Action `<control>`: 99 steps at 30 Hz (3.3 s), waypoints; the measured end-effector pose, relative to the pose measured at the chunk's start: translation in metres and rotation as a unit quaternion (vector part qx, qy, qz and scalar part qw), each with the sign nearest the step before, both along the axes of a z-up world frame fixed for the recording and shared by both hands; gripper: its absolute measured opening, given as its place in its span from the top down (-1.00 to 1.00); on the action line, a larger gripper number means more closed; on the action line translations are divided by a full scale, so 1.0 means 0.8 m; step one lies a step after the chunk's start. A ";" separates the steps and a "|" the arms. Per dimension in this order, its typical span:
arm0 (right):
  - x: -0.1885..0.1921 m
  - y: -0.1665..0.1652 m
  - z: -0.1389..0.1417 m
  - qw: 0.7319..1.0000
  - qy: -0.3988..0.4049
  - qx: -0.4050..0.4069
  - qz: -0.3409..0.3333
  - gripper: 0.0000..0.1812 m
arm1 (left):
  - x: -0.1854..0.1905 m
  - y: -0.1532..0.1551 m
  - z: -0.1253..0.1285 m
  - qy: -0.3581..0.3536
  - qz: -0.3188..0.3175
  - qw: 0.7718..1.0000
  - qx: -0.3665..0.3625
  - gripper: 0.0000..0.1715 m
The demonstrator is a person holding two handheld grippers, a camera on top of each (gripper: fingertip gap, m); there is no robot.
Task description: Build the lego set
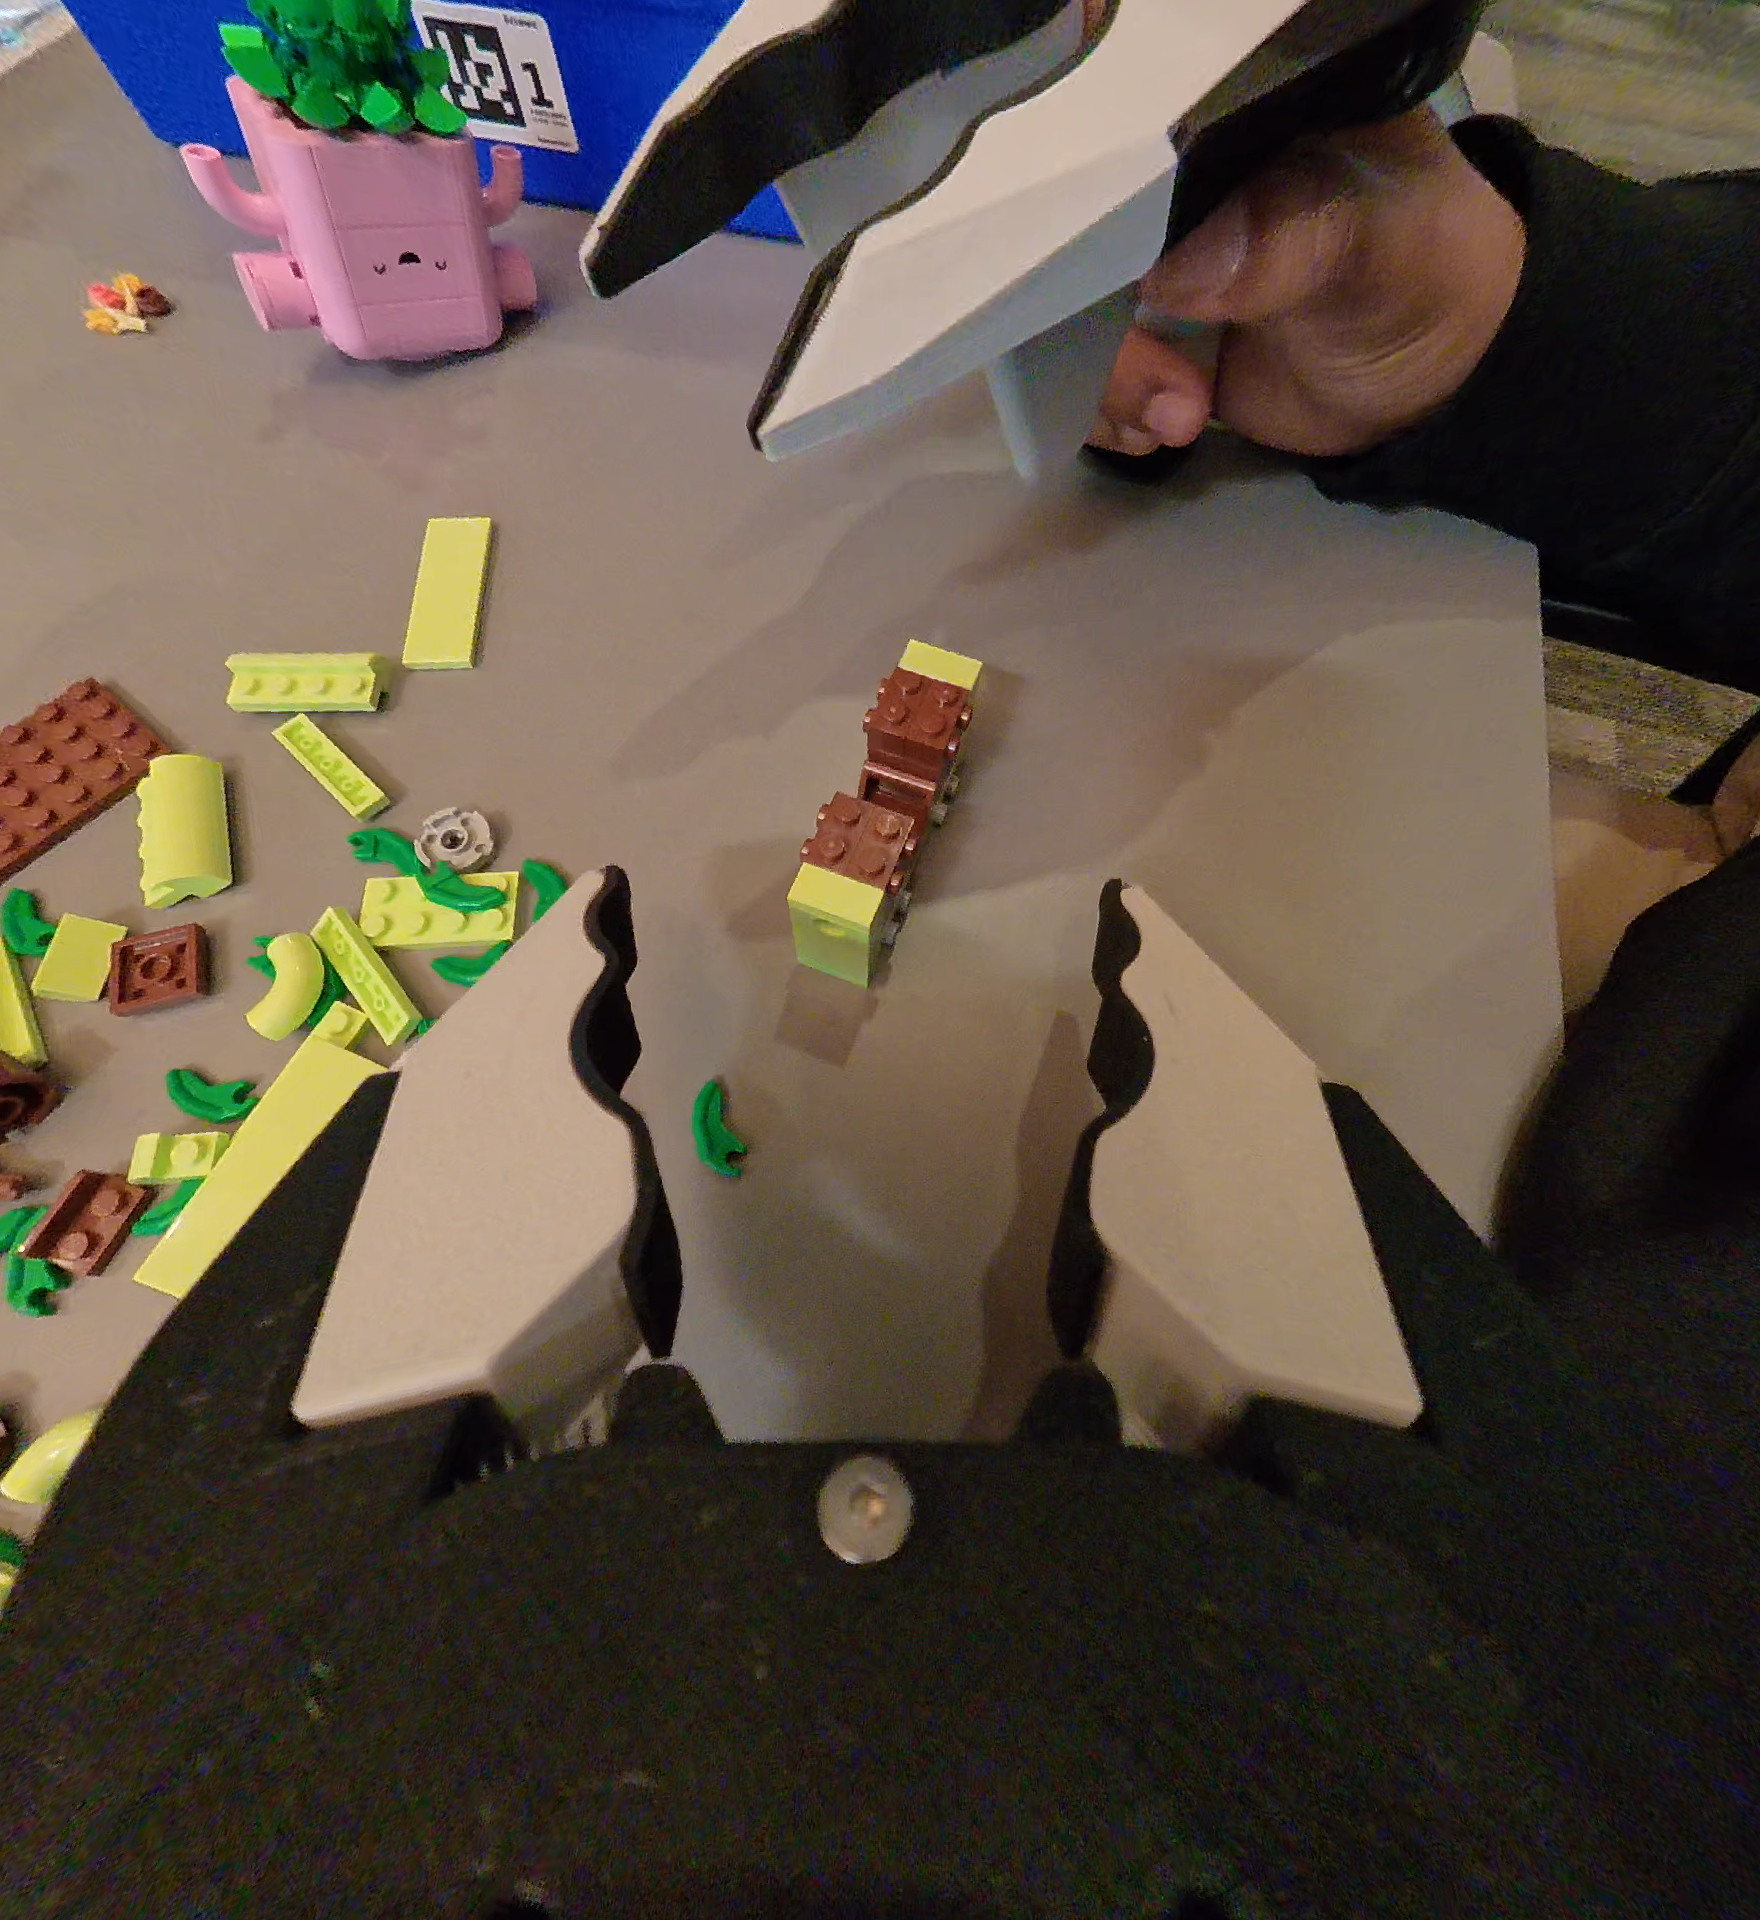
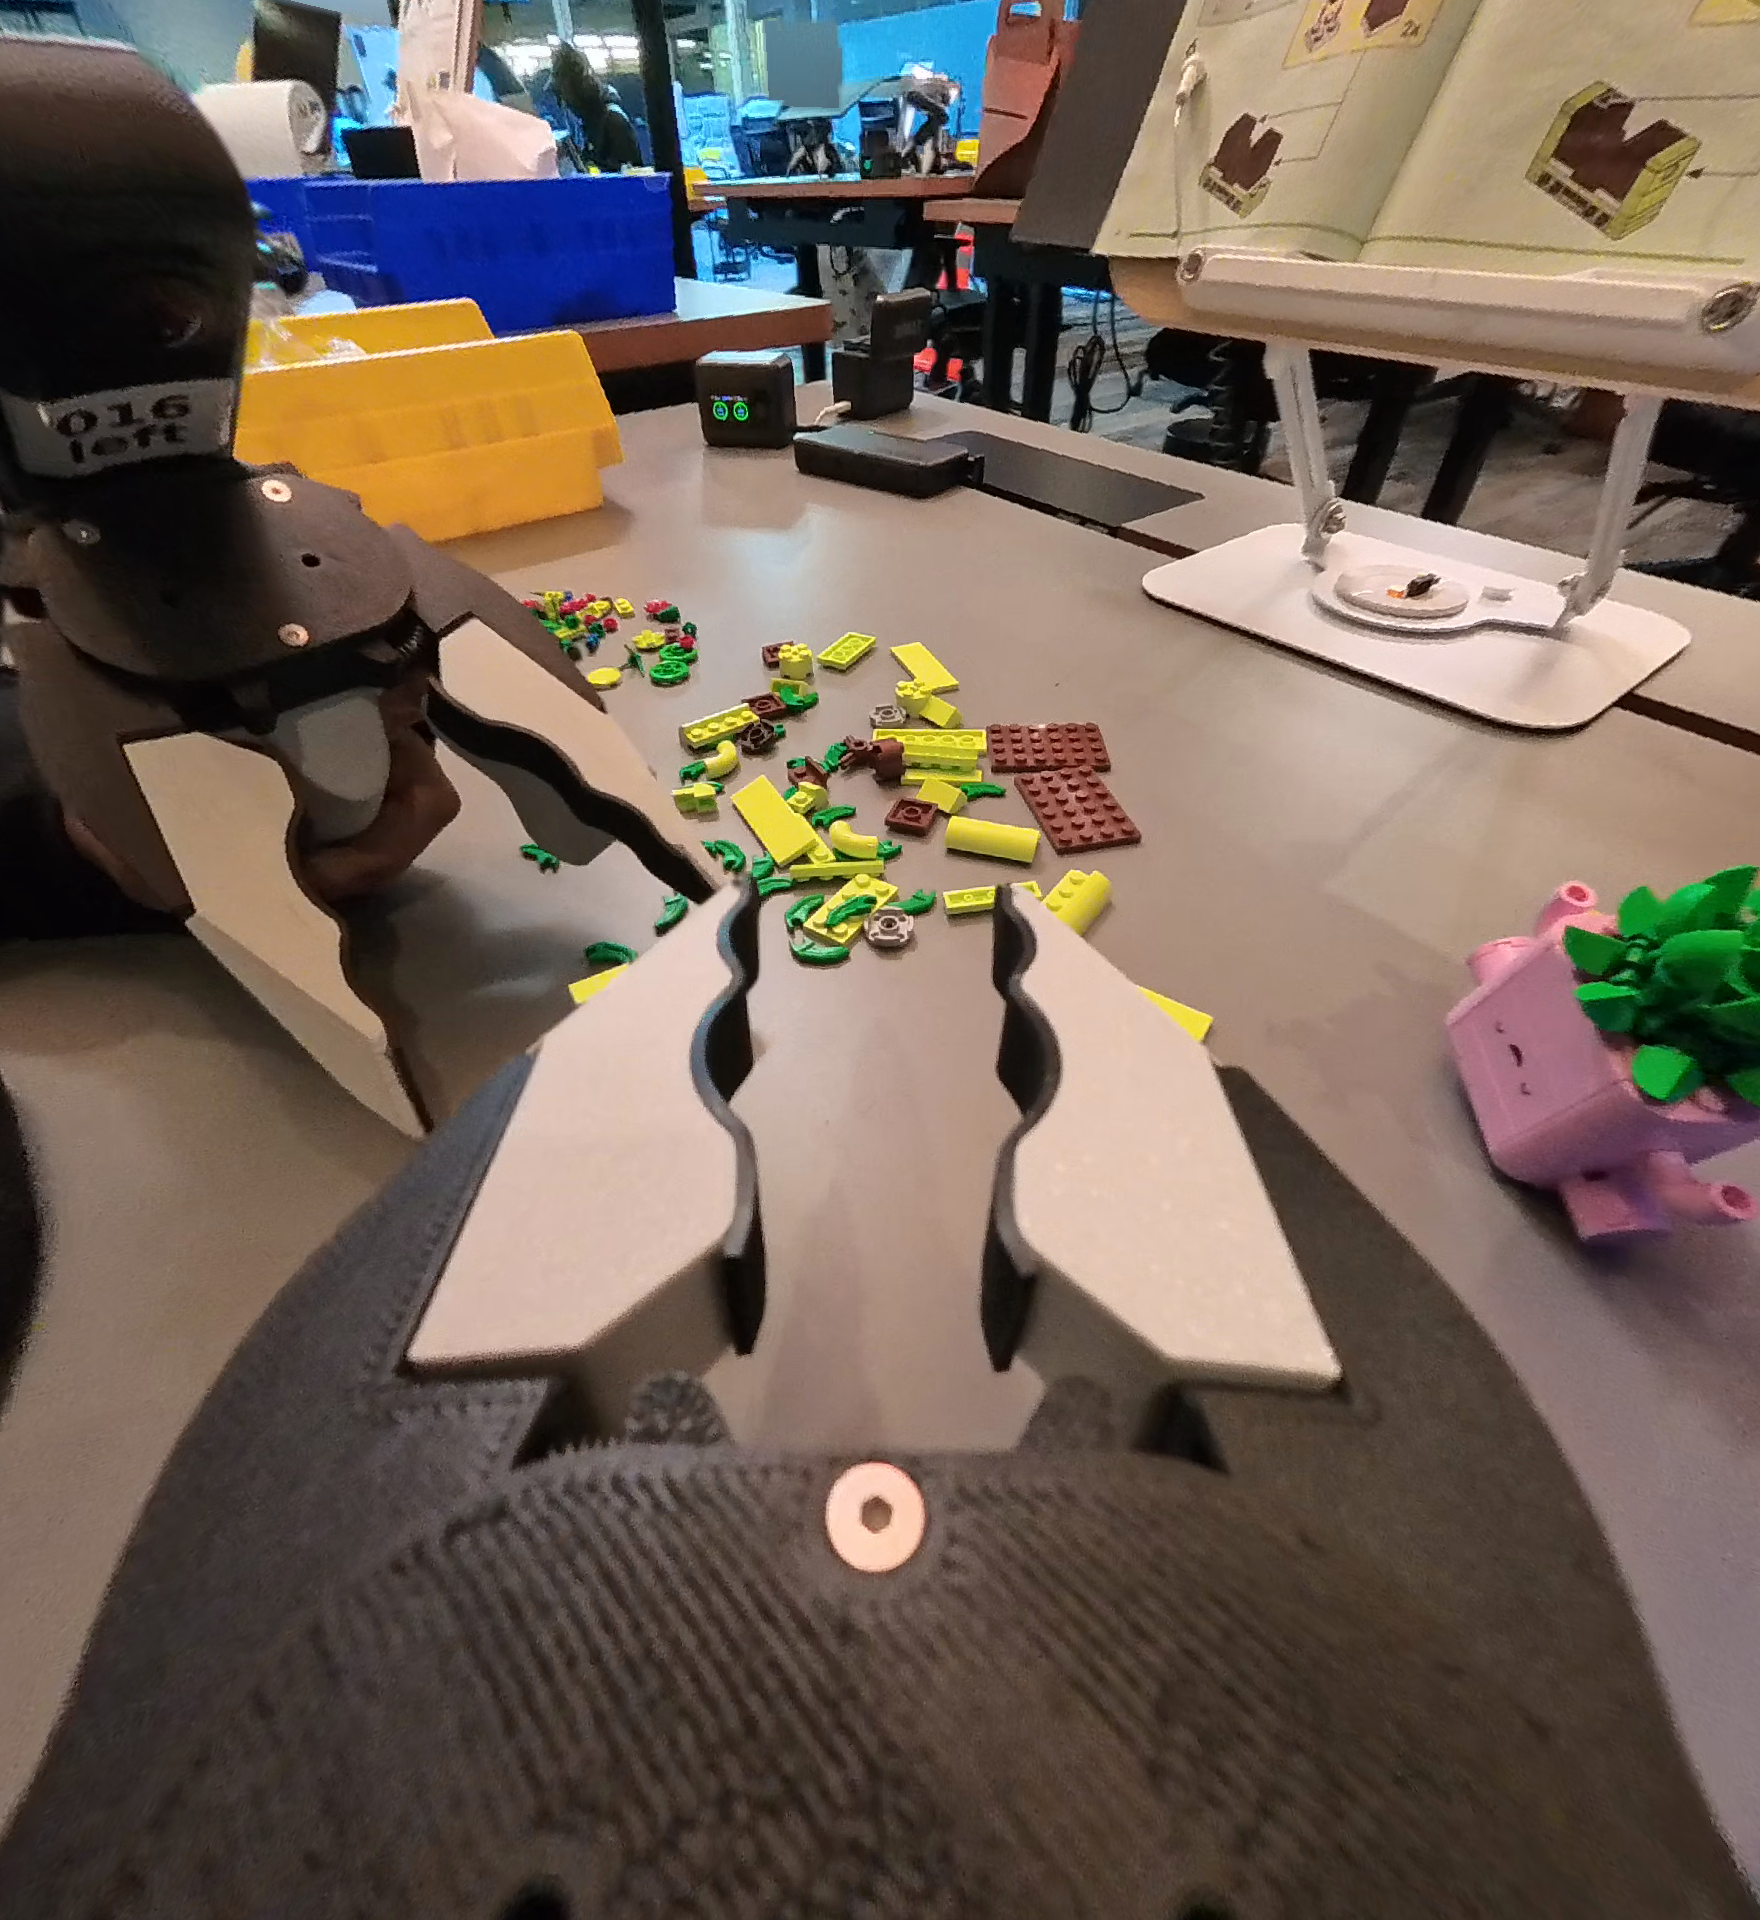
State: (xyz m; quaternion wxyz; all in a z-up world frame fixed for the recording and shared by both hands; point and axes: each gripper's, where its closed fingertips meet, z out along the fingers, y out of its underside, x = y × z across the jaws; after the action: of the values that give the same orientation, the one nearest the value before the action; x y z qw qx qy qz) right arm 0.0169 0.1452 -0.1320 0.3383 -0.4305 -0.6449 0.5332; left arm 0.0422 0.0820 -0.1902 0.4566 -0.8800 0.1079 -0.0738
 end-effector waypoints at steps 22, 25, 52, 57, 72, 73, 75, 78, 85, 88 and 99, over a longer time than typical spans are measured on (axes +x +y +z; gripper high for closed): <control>-0.004 -0.004 -0.010 1.000 -0.028 0.003 0.011 0.52 | -0.001 0.000 0.004 -0.010 0.002 1.000 0.007 0.06; -0.004 -0.004 -0.010 1.000 -0.027 0.004 0.011 0.52 | -0.002 0.000 0.004 -0.011 0.002 1.000 0.008 0.06; -0.003 0.004 -0.001 1.000 -0.007 -0.010 -0.006 0.59 | 0.006 0.000 -0.009 0.016 -0.014 1.000 -0.020 0.23; -0.001 0.011 0.006 0.999 0.002 -0.042 -0.008 0.59 | 0.010 0.014 -0.004 -0.021 -0.026 0.999 -0.016 0.22; 0.017 0.019 0.024 0.994 0.032 -0.103 0.003 0.59 | 0.010 0.028 0.020 -0.141 -0.056 0.988 0.015 0.26; 0.017 0.019 0.024 0.994 0.032 -0.106 0.004 0.59 | 0.009 0.028 0.023 -0.156 -0.057 0.986 0.021 0.26; 0.017 0.020 0.024 0.994 0.031 -0.109 0.004 0.59 | 0.006 0.026 0.031 -0.185 -0.059 0.980 0.035 0.24; 0.016 0.020 0.022 0.994 0.027 -0.109 0.004 0.59 | -0.001 0.023 0.046 -0.220 -0.056 0.972 0.068 0.24; 0.012 0.011 0.012 0.997 0.008 -0.072 0.002 0.59 | -0.003 0.020 0.054 -0.226 -0.058 0.968 0.089 0.26; 0.011 0.009 0.009 0.998 0.003 -0.063 0.002 0.60 | -0.001 0.020 0.054 -0.227 -0.062 0.968 0.087 0.27; 0.013 0.013 0.014 0.996 0.009 -0.087 0.005 0.60 | -0.002 0.023 0.044 -0.220 -0.051 0.972 0.064 0.29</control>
State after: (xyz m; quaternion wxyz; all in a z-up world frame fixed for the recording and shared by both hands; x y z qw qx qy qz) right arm 0.0272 0.1554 -0.1211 0.3028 -0.4506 -0.5950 0.5926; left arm 0.0407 0.1003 -0.1550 0.5203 -0.8045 0.0537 -0.2815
